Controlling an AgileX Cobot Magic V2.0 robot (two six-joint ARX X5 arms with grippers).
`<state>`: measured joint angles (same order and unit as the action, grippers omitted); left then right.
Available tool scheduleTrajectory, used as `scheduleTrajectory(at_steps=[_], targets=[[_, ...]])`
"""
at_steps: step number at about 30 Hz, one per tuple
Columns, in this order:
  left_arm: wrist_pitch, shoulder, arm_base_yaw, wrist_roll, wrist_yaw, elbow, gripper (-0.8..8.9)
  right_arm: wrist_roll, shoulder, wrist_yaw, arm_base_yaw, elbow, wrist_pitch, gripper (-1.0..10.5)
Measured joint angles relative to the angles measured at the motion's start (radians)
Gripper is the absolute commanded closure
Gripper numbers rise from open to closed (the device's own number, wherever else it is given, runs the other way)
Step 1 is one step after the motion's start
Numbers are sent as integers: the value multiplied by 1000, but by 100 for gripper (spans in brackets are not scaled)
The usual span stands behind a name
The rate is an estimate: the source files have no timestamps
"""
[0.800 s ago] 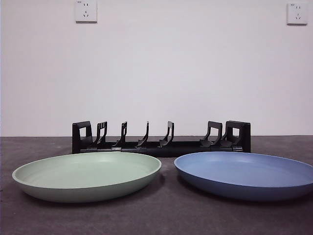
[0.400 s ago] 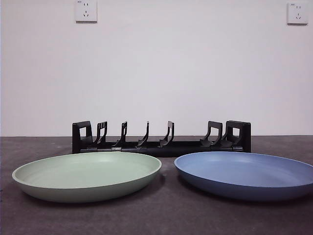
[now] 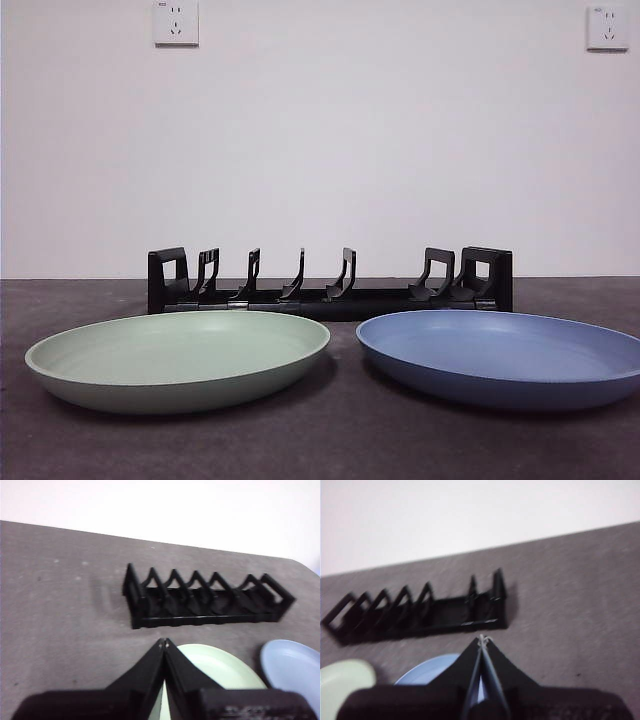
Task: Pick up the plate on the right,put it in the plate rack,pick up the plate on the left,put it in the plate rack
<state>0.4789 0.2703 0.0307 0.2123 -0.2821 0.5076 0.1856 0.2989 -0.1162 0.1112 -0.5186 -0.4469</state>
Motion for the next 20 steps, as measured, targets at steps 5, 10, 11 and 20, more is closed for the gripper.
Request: scheduleTrajectory(at_steps=[5,10,11,20], targets=[[151,90,0,-45,-100,178,820,-48,134,-79,0,-204,-156,958],[293,152,0,-101,-187,307,820,-102,241,-135,0,-378,-307,958],[315,162,0,-108,-204,330,820,-114,263,-148,0,-410,-339,958],[425,204,2,-130,-318,389,818,-207,377,-203,0,-545,-591,946]])
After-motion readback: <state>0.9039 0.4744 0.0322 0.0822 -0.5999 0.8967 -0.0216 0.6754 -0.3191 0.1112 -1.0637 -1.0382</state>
